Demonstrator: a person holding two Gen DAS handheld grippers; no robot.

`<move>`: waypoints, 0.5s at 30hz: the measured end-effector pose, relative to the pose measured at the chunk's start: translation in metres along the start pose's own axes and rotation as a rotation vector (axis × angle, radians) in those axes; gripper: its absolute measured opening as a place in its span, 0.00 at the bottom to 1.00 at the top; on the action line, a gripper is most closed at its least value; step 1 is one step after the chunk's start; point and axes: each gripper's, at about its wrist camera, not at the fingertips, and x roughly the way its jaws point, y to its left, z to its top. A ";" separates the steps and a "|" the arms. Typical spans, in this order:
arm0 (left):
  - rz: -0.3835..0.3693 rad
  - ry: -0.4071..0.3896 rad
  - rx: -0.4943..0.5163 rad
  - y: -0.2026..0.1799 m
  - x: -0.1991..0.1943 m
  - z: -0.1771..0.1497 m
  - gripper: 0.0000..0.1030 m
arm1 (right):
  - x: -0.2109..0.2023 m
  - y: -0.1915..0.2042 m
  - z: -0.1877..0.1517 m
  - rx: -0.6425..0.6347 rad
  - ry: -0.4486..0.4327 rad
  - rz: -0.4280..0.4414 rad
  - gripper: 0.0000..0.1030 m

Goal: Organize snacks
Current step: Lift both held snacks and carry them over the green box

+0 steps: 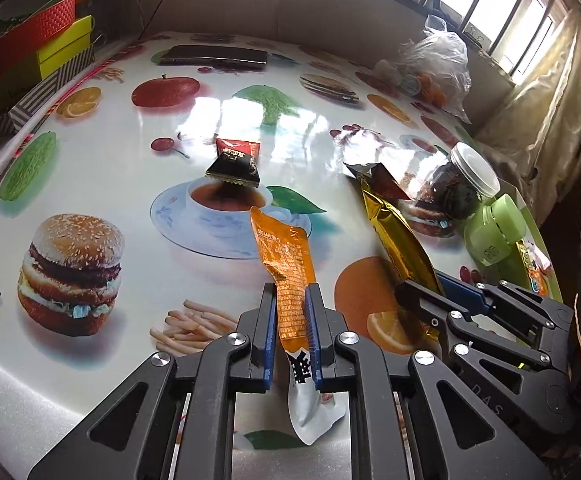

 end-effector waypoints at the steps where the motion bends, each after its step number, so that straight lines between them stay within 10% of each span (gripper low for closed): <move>1: -0.003 0.000 0.003 -0.002 0.000 0.001 0.13 | 0.000 0.000 0.000 0.001 0.002 0.000 0.21; 15: -0.050 -0.042 0.037 -0.026 -0.012 0.014 0.10 | -0.034 -0.020 0.004 0.057 -0.076 -0.021 0.21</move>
